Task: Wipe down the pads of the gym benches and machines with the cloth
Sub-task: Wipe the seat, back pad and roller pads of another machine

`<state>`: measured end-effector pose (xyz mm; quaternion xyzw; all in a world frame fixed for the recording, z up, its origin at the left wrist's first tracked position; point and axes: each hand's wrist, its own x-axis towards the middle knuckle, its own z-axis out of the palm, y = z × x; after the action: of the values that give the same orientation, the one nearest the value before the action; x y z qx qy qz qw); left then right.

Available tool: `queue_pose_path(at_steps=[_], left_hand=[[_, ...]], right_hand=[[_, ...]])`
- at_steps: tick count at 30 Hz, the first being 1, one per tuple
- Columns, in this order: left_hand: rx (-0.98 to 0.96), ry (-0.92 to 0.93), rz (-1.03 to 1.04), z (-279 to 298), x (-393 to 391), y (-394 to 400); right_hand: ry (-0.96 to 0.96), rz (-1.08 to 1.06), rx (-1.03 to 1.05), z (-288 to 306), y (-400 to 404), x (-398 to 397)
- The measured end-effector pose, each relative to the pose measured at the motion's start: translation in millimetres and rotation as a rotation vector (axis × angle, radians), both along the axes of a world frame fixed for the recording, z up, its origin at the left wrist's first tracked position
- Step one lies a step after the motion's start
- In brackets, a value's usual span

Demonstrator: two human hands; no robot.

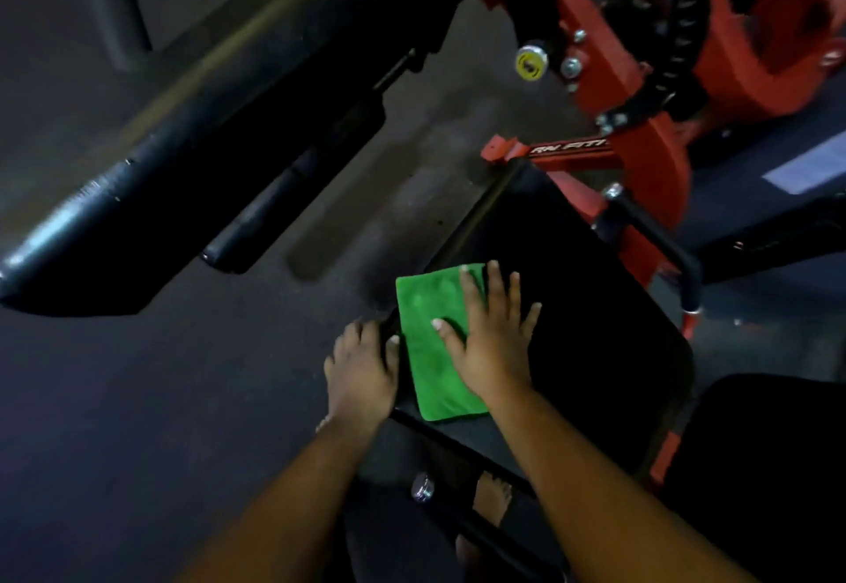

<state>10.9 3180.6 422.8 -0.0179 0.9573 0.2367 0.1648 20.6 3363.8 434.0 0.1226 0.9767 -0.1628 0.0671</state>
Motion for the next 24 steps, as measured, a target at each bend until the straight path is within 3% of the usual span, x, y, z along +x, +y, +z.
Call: queue_pose_path(at_steps=[3, 7, 10, 14, 17, 21, 24], left_hand=[[0.023, 0.022, 0.061, -27.8, 13.9, 1.4], [0.081, 0.113, 0.135, -40.8, 10.3, 3.1], [0.058, 0.135, 0.089, -50.8, -3.4, 10.1], [-0.015, 0.121, -0.058, -61.7, -6.3, 12.5], [0.115, 0.163, -0.023, -61.0, -3.6, 8.0], [0.422, 0.248, 0.129, -54.8, -0.3, 2.8], [0.573, 0.237, 0.216, -58.2, 0.3, -1.1]], right_hand=[[-0.04, 0.24, 0.055, -39.1, -14.6, 14.0], [0.025, 0.31, 0.143, -65.7, -26.9, 26.0], [0.099, 0.475, 0.199, -71.8, -1.2, -12.1], [0.097, 0.306, 0.194, -75.7, 37.9, -83.1], [0.091, 0.178, 0.154, -76.2, 6.0, -56.6], [0.099, 0.401, 0.093, -72.0, -47.3, 45.0], [0.096, 0.571, 0.171, -75.0, -41.7, 30.6]])
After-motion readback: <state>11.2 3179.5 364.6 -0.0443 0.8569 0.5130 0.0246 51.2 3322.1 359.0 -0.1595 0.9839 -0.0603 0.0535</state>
